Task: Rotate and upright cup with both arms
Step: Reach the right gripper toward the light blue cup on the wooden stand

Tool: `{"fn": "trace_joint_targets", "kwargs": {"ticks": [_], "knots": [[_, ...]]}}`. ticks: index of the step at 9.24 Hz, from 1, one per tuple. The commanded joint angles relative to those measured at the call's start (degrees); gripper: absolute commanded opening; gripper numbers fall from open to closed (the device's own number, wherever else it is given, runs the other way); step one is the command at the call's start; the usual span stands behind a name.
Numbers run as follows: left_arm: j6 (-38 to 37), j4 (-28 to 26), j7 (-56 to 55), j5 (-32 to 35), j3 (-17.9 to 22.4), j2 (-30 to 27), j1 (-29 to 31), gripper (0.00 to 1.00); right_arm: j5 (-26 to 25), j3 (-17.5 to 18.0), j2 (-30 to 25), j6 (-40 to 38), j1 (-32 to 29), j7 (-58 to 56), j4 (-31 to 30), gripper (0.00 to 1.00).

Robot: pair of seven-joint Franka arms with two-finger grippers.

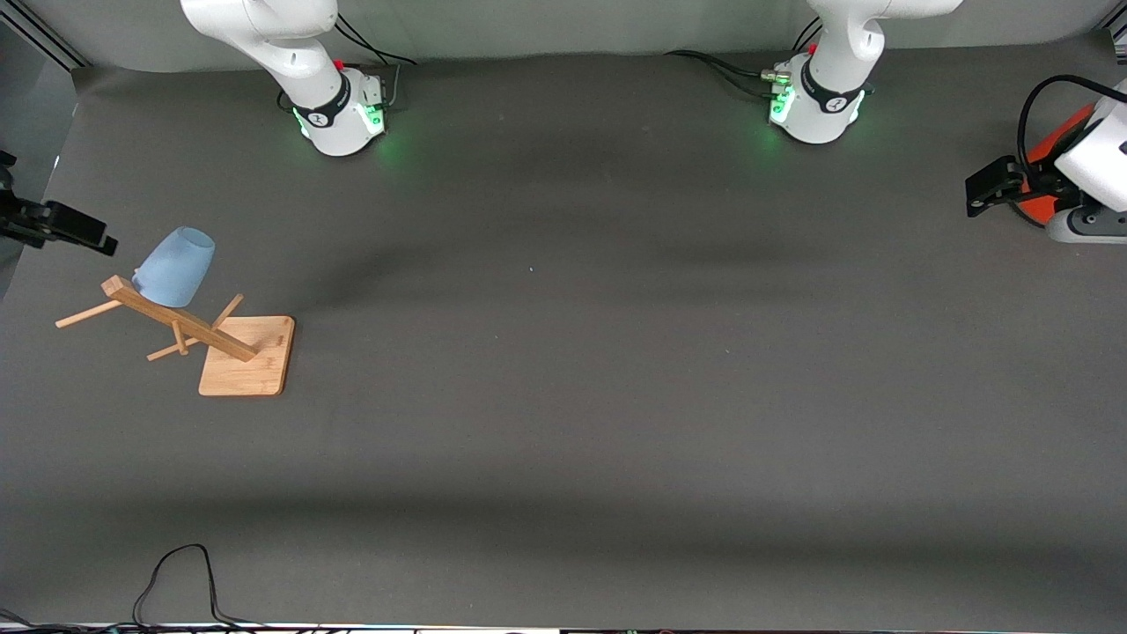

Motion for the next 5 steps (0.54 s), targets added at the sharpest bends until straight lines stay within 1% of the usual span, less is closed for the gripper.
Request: {"fn": "trace_joint_targets", "kwargs": {"ticks": [1, 2, 3, 4, 5], "knots": [[-1.56, 0.53, -0.15, 0.05, 0.13, 0.41, -0.12, 1.0, 1.1, -0.67, -1.19, 0.02, -0.07, 2.25, -2.11, 1.0], [-1.82, 0.44, -0.16, 0.05, 0.13, 0.5, -0.12, 1.0, 1.71, -1.46, -1.28, 0.02, 0.27, 10.36, -2.29, 1.0], [-1.47, 0.18, -0.07, 0.05, 0.22, 0.67, -0.03, 1.0, 2.5, -1.46, -1.19, 0.1, 0.45, 17.84, -2.2, 1.0], [-1.47, 0.09, -0.07, 0.05, 0.22, 0.85, -0.03, 1.0, 3.2, -1.46, -1.19, 0.1, 0.54, 23.66, -2.37, 1.0], [-1.38, 0.09, -0.07, -0.04, 0.22, 0.76, -0.03, 1.0, 3.21, -1.46, -1.19, 0.45, 0.63, 26.24, -3.25, 1.0]]}}
